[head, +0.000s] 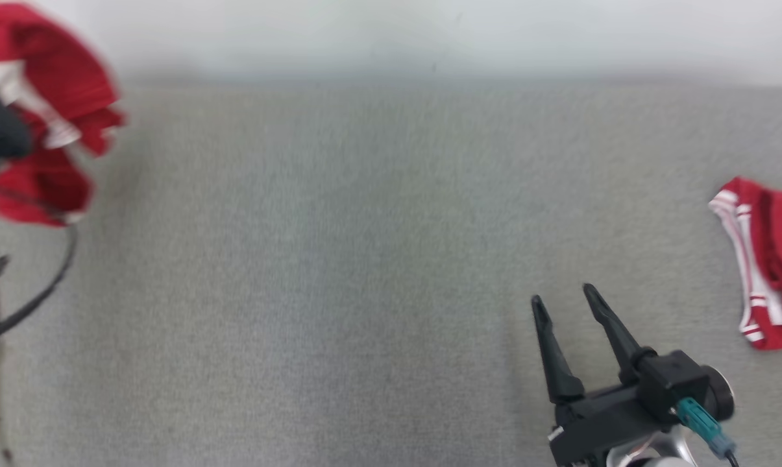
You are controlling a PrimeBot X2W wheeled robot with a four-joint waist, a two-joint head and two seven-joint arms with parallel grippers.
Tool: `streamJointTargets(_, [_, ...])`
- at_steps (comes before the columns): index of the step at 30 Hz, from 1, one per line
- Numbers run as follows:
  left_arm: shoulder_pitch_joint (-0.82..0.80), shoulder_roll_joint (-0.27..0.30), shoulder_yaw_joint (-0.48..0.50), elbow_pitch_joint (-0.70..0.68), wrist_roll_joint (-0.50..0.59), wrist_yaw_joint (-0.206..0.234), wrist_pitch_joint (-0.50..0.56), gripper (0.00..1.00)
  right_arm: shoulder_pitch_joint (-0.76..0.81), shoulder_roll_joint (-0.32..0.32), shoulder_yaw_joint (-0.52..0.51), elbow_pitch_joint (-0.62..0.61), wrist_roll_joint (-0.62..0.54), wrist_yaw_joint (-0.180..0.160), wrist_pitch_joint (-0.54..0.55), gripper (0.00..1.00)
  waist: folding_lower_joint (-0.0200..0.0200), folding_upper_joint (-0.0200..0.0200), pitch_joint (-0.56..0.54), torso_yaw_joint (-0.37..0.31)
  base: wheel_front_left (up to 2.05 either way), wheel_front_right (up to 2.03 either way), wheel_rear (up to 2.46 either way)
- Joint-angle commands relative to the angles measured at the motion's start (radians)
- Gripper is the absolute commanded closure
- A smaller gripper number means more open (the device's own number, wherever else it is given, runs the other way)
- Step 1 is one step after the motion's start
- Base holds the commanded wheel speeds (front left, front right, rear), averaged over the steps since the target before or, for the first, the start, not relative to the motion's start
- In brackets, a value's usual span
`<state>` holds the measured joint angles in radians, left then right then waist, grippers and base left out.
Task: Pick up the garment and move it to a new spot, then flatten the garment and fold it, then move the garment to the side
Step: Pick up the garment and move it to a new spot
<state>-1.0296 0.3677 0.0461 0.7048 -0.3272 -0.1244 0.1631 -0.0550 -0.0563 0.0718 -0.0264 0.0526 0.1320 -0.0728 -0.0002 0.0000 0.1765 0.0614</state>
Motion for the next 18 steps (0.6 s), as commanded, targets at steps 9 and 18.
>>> streamJointTargets(9, [0.022, -0.120, -0.166, -0.337, -0.139, -0.005, 0.078, 1.00, 0.039, 0.007, -0.012, 0.004, 0.021, -0.002, -0.006, 0.00, 0.0002, 0.0000, -0.156, -0.119, 0.00, 0.00, 0.00])
streamJointTargets(18, [0.166, -0.214, -0.283, -0.529, -0.224, -0.005, 0.068, 1.00, 0.042, 0.007, 0.005, -0.002, 0.037, -0.002, -0.003, 0.00, 0.0002, 0.0000, -0.144, -0.248, 0.00, 0.00, 0.00])
